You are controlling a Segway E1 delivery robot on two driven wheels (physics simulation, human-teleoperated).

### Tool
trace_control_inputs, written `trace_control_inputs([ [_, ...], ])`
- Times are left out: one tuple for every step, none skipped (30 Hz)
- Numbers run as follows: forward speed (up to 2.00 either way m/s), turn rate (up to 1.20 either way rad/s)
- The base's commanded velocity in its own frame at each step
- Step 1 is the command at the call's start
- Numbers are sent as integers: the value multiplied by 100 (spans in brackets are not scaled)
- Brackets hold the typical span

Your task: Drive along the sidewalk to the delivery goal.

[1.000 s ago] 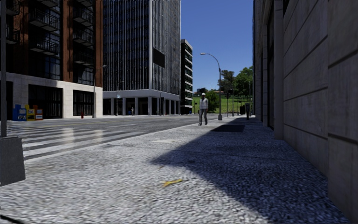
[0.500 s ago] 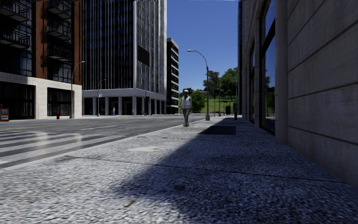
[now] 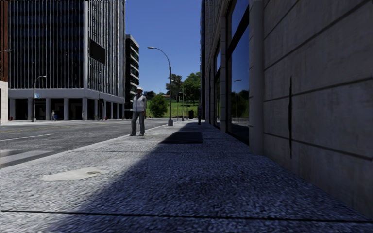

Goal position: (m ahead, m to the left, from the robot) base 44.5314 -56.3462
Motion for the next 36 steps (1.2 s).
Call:
trace_control_inputs([
  [200,-30],
  [200,-11],
  [200,-11],
  [200,-6],
  [200,-5],
  [200,-4],
  [200,-4],
  [200,-4],
  [200,-4],
  [200,-4],
  [200,-4],
  [200,-4],
  [200,0],
  [200,0],
  [200,0],
  [200,0],
  [200,0],
  [200,0],
  [200,0],
  [200,0],
  [200,0],
  [200,0],
  [200,0],
  [200,0],
  [200,0],
  [200,0],
  [200,0],
  [200,0],
  [200,0],
  [200,0],
  [200,0],
  [200,0],
  [200,0],
  [200,0],
  [200,0],
  [200,0],
])
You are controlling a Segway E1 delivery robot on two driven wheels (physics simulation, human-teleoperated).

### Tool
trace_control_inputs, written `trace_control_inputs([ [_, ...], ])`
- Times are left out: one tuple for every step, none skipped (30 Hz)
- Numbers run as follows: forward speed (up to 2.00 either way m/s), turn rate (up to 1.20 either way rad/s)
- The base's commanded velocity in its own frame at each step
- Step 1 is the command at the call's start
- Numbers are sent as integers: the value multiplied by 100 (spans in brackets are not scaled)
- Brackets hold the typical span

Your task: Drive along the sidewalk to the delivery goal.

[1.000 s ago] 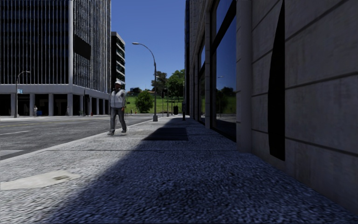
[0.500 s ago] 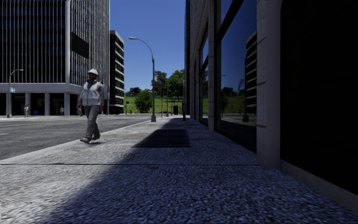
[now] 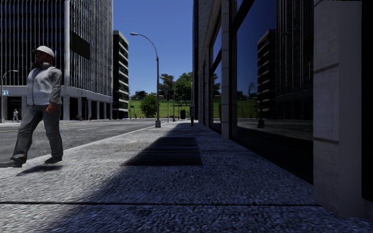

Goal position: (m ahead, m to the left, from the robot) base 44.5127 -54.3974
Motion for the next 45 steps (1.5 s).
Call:
trace_control_inputs([
  [200,0],
  [200,0],
  [200,0],
  [200,0],
  [200,0],
  [200,0],
  [200,0],
  [200,0],
  [200,0],
  [200,0],
  [200,0],
  [200,0],
  [200,0],
  [200,0],
  [200,0],
  [200,0],
  [200,0],
  [200,0],
  [200,0],
  [200,0],
  [200,0],
  [200,0],
  [200,0],
  [200,0],
  [200,0],
  [200,0],
  [200,0],
  [200,0],
  [200,0],
  [200,0],
  [200,0],
  [200,0],
  [200,0],
  [200,0],
  [200,0],
  [200,15],
  [200,15],
  [200,39],
  [200,49],
  [200,51],
  [200,51],
  [200,51],
  [200,47],
  [200,47],
  [200,34],
])
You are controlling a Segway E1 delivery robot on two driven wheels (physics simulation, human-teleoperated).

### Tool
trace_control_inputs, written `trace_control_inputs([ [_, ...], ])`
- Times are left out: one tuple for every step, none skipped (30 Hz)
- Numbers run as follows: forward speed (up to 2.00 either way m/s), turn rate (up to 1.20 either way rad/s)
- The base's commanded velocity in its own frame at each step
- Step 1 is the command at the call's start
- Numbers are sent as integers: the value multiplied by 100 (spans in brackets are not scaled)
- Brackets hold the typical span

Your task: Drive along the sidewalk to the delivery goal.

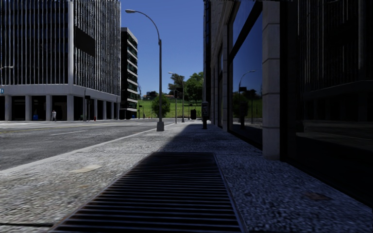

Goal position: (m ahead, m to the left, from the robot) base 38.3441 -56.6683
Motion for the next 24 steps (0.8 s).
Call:
trace_control_inputs([
  [200,18],
  [200,3],
  [200,3],
  [200,0],
  [200,0],
  [200,0],
  [200,0],
  [200,0],
  [200,0],
  [200,0],
  [200,0],
  [200,0],
  [200,0],
  [200,0],
  [200,0],
  [200,0],
  [200,0],
  [200,0],
  [200,0],
  [200,0],
  [200,0],
  [200,0],
  [200,0],
  [200,0],
])
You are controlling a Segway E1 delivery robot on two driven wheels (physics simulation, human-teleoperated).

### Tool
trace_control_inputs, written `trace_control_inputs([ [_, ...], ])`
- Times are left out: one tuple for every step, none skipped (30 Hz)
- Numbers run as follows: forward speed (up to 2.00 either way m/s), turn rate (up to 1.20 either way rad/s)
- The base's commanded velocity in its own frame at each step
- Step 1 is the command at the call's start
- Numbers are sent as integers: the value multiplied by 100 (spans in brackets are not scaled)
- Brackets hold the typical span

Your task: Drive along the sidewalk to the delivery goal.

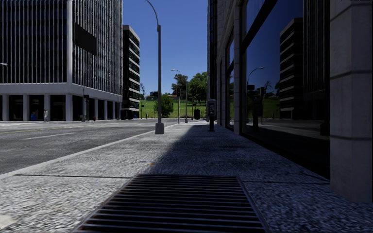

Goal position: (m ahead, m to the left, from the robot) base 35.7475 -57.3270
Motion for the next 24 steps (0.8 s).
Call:
trace_control_inputs([
  [200,0],
  [200,0],
  [200,13],
  [200,22],
  [200,22],
  [200,25],
  [200,25],
  [200,26],
  [200,26],
  [200,26],
  [200,26],
  [200,28],
  [200,28],
  [200,28],
  [200,28],
  [200,28],
  [200,28],
  [200,28],
  [200,28],
  [200,28],
  [200,14],
  [200,14],
  [200,0],
  [200,0],
])
